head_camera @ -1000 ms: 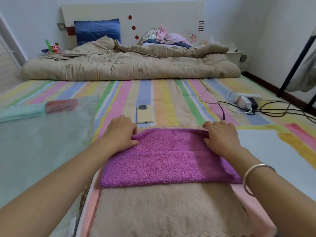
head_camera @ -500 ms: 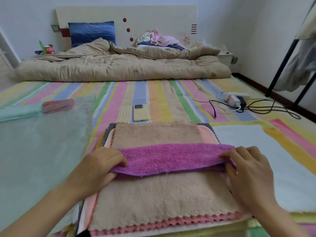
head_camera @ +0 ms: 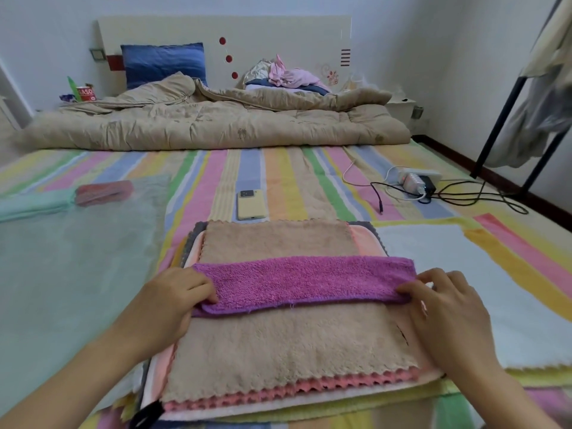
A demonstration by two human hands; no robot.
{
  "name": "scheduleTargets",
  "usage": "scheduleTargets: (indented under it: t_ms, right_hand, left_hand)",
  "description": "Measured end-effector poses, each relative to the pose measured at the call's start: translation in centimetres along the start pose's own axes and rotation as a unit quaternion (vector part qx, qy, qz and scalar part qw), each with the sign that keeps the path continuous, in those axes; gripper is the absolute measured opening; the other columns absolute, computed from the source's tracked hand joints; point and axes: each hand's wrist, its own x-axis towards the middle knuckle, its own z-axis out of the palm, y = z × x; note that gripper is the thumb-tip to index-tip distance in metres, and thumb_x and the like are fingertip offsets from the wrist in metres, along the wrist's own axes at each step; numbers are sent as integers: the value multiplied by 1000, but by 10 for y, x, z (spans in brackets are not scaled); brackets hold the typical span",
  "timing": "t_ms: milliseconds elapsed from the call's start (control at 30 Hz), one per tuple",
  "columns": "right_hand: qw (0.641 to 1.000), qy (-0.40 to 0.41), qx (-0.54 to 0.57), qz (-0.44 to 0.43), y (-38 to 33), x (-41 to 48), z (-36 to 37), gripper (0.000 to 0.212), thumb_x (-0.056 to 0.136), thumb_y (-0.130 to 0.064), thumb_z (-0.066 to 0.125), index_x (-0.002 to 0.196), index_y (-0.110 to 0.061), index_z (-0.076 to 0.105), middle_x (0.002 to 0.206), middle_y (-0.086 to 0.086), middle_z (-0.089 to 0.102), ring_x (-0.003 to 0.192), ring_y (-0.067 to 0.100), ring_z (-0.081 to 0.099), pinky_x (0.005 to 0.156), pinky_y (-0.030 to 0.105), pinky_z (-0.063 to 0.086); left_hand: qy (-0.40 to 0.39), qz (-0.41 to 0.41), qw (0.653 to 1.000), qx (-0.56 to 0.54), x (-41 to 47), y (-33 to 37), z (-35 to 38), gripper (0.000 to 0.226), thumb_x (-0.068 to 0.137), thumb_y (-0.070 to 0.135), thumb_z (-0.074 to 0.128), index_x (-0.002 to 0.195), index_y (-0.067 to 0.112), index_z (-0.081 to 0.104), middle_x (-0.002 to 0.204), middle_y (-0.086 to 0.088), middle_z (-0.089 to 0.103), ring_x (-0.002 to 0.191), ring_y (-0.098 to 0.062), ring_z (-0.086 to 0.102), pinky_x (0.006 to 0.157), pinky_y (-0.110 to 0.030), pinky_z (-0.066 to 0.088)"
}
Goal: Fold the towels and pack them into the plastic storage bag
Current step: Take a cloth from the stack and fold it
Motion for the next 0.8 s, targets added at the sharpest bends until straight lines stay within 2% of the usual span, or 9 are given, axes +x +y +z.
scheduleTargets:
  t_ms: [100, 200, 267, 367, 500, 567, 633, 700, 800]
  right_hand:
    - [966, -90, 187, 155, -21, -2, -24, 8, 85, -20, 67, 89, -26, 63, 66, -9, 66, 59, 15, 60, 54, 31, 45]
    - [788, -228, 474, 321, -36, 3, -34, 31, 93, -14, 58, 122, -24, 50, 64, 4, 70, 46, 15, 61, 42, 23, 42]
    - [700, -238, 565, 367, -39, 9, -38, 54, 94, -6, 55, 139, -29, 37, 77, 14, 66, 52, 20, 64, 40, 26, 47]
    - [653, -217, 604, 403, -40, 12, -40, 62, 93, 1, 51, 145, -29, 34, 81, 15, 63, 59, 19, 63, 48, 28, 55]
    - [602, -197, 627, 454, -49, 12, -34, 55, 91, 5, 49, 139, -21, 45, 70, 9, 55, 58, 16, 52, 43, 21, 47]
    - [648, -179, 598, 437, -52, 16, -30, 53, 91, 4, 47, 139, -21, 46, 74, 5, 54, 61, 15, 51, 49, 24, 47]
    - [795, -154, 472, 348, -58, 22, -25, 54, 90, -2, 48, 140, -23, 46, 98, 5, 58, 84, 20, 58, 75, 37, 53]
    - [929, -94, 298, 197, -73, 29, -24, 54, 86, -10, 54, 139, -22, 49, 123, 3, 56, 108, 25, 50, 96, 43, 43]
    - [983, 25, 181, 6, -115, 36, -25, 47, 80, -19, 55, 127, -17, 60, 123, 6, 59, 114, 31, 44, 95, 43, 38]
  left_hand:
    - [39, -55, 997, -23, 11, 15, -5, 43, 66, 6, 33, 73, 25, 71, 80, 13, 69, 76, -16, 66, 77, -24, 40]
    - [77, -97, 988, -87, 36, 51, -1, 41, 71, 0, 42, 91, 22, 71, 93, 9, 70, 90, -12, 65, 88, -27, 47]
    - [55, -89, 985, -137, 57, 81, 5, 41, 81, 6, 44, 111, 22, 67, 112, 8, 68, 107, -10, 61, 97, -34, 49]
    - [-42, -55, 988, -136, 87, 117, 18, 49, 97, 31, 29, 144, 28, 40, 152, 7, 39, 139, -9, 34, 119, -36, 23]
    - [-172, -28, 983, -59, 102, 133, 44, 59, 99, 53, 11, 154, 34, 0, 163, 1, -7, 149, -13, -6, 121, -38, -5]
    - [-217, -17, 976, -23, 98, 134, 57, 64, 96, 60, 5, 153, 35, -6, 162, 0, -12, 148, -13, -14, 120, -41, -10]
    - [-204, -23, 976, -69, 96, 133, 60, 68, 92, 59, 2, 154, 33, 5, 163, 3, -4, 148, -10, -10, 121, -39, -9]
    - [-143, -97, 948, -269, 98, 128, 53, 57, 97, 46, 18, 149, 28, 32, 158, 5, 26, 146, -5, 16, 122, -34, 3]
    - [15, -313, 754, -578, 97, 111, 29, 33, 103, 20, 37, 127, 14, 59, 124, -3, 65, 116, -12, 59, 107, -38, 43]
